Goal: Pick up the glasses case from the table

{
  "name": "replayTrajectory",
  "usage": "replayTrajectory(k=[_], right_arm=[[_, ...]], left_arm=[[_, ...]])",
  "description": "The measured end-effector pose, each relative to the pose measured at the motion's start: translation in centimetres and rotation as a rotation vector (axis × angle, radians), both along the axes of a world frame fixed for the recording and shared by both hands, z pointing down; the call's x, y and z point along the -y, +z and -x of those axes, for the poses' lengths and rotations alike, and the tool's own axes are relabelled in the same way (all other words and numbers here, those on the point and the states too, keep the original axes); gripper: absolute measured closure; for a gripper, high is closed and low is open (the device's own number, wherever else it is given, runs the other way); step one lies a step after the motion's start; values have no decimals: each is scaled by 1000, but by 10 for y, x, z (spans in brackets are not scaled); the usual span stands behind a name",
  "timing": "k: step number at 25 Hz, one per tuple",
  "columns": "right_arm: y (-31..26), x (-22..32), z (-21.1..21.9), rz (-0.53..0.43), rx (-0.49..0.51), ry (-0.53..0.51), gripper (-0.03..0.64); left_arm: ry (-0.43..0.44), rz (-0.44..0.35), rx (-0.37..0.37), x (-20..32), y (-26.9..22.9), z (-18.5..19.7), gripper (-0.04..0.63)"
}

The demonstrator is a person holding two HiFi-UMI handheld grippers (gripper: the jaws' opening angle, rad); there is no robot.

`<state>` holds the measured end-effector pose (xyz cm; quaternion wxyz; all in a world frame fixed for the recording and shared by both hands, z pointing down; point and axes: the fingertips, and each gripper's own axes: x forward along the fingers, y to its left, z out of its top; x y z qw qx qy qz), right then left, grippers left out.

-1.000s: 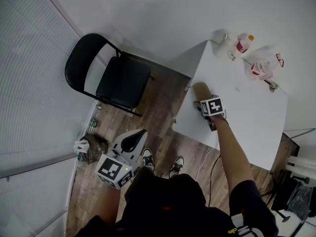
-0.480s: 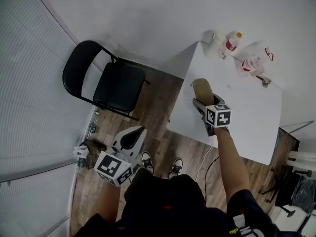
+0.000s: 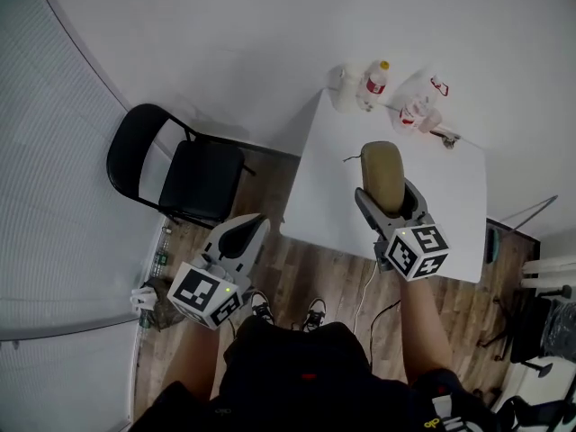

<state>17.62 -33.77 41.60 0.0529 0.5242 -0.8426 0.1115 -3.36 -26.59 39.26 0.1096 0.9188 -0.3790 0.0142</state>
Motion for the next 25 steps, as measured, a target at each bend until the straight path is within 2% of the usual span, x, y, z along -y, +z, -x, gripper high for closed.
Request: replayTrajectory(k=[6,12,21,25], right_arm=[[-69,-70,-35,-147,13,71,211],[-106,-118,-48,-258,2,121,212],[-120,-126,-49,-295,-21,148,212],[-121,-125,-43,-309,-85,137,212]], left_arm=[[40,-69,7,-14,-33,-26,574],[66,-126,6,-21,-66,-35,574],[81,-161,14,-20,-77,-32,574],[71,-157,23,-22,-81,-30,574]])
